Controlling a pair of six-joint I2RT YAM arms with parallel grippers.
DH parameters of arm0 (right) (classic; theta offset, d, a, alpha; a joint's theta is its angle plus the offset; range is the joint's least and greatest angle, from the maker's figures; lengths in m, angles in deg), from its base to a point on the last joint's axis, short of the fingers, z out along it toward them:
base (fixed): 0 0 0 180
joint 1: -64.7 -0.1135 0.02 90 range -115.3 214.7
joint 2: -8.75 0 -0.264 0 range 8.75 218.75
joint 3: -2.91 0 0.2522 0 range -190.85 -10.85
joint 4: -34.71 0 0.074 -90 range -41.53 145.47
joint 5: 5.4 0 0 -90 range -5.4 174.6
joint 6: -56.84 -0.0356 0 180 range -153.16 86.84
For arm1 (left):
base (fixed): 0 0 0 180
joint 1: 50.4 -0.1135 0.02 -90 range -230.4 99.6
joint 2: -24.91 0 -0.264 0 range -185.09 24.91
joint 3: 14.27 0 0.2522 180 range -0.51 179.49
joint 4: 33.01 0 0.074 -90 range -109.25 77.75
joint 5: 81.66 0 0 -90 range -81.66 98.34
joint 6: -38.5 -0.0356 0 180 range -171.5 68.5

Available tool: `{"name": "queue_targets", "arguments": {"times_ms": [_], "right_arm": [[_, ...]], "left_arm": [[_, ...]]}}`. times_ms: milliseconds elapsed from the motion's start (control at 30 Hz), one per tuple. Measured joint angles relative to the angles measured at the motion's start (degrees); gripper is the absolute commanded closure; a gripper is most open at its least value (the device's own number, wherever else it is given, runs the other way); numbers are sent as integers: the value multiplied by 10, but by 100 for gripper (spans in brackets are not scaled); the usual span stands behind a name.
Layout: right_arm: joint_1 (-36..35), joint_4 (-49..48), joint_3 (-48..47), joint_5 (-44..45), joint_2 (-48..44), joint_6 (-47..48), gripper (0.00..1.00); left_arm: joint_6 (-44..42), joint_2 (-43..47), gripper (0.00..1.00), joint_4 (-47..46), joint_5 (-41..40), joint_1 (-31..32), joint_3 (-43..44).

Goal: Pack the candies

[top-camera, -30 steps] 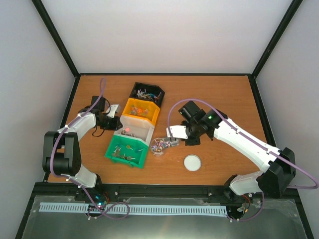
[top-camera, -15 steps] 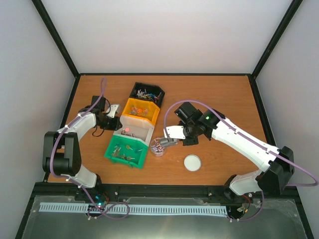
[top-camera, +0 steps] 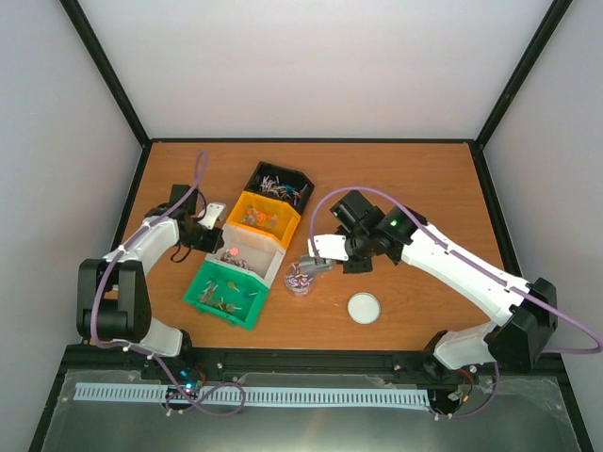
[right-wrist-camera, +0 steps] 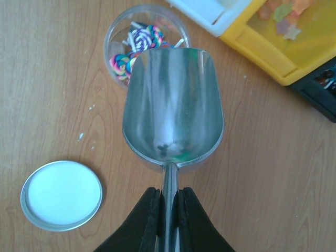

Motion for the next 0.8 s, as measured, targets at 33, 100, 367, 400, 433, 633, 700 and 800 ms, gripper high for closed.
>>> {"name": "queue_targets", "arguments": {"times_ms": [33,100,367,400,433,633,700,800], "right_arm": [[0,-5,0,-2,-1,-4,97],[0,-19,-1,-5,-2,-16,97],[16,-72,-89,-24,66,-116,97],[17,-76,-110,-27,89,-132,97],[17,-78,-130,-29,110,-147,97],[17,-73,-208,-45,217,-217,97],[17,-59,-228,-44,245,-233,97],[17,-31,-270,-38,289,-253,97]], "left_arm": [[-6,3,99,2,-2,0,-2],[-18,10,99,7,-4,0,-7],[-56,37,84,31,-4,0,-25],[-58,37,83,33,-5,0,-25],[-60,37,82,35,-5,0,-25],[-59,31,69,49,0,0,-25],[-57,27,68,48,4,0,-25],[-54,26,68,43,12,0,-25]]}}
